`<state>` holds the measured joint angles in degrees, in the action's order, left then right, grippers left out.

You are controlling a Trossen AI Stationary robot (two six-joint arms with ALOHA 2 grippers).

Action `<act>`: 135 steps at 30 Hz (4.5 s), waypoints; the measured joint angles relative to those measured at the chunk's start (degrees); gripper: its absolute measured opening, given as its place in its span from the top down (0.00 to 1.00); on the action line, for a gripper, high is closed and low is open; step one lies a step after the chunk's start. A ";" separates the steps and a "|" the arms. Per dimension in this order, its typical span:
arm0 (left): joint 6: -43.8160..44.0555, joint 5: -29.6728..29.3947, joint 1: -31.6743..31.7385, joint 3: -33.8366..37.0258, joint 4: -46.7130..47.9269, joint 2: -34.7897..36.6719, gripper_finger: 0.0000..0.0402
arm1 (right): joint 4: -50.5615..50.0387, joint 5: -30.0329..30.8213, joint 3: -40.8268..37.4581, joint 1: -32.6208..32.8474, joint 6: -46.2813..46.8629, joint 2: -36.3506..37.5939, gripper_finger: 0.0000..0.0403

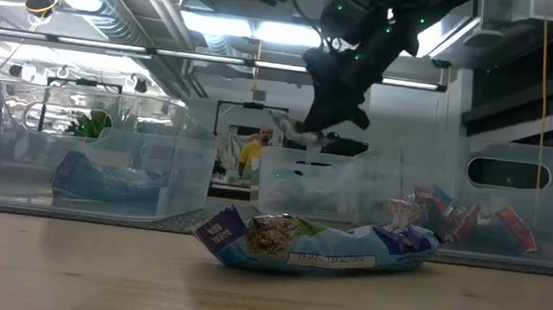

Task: Pick and place Granola Bars by type
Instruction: Put the yellow granola bar into the top transparent bin, then put the blue granola bar into the bottom left transparent bin

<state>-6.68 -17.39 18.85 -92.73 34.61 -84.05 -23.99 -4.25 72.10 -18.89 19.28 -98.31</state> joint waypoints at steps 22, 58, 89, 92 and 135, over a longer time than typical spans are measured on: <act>0.53 0.48 -0.07 -0.02 2.53 0.99 0.55 | -10.19 -3.03 4.66 1.35 -5.18 0.71 0.45; 17.07 30.43 -14.74 66.84 -20.93 69.46 0.55 | -4.54 7.26 5.85 24.78 -16.71 11.37 0.51; 21.34 32.57 -16.24 80.21 -34.94 72.32 0.55 | -4.63 -4.25 5.85 39.35 -14.97 -11.75 0.46; 21.99 32.57 -16.24 80.21 -35.40 72.32 0.55 | -4.59 -6.84 5.85 39.82 -13.82 -13.92 0.37; 21.54 25.65 -16.22 80.02 -36.63 72.27 0.55 | -17.29 23.89 14.37 37.61 -13.91 -8.84 0.93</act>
<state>14.87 8.27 2.63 -12.71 -2.02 -11.78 -41.28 19.64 86.48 18.72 5.38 -107.15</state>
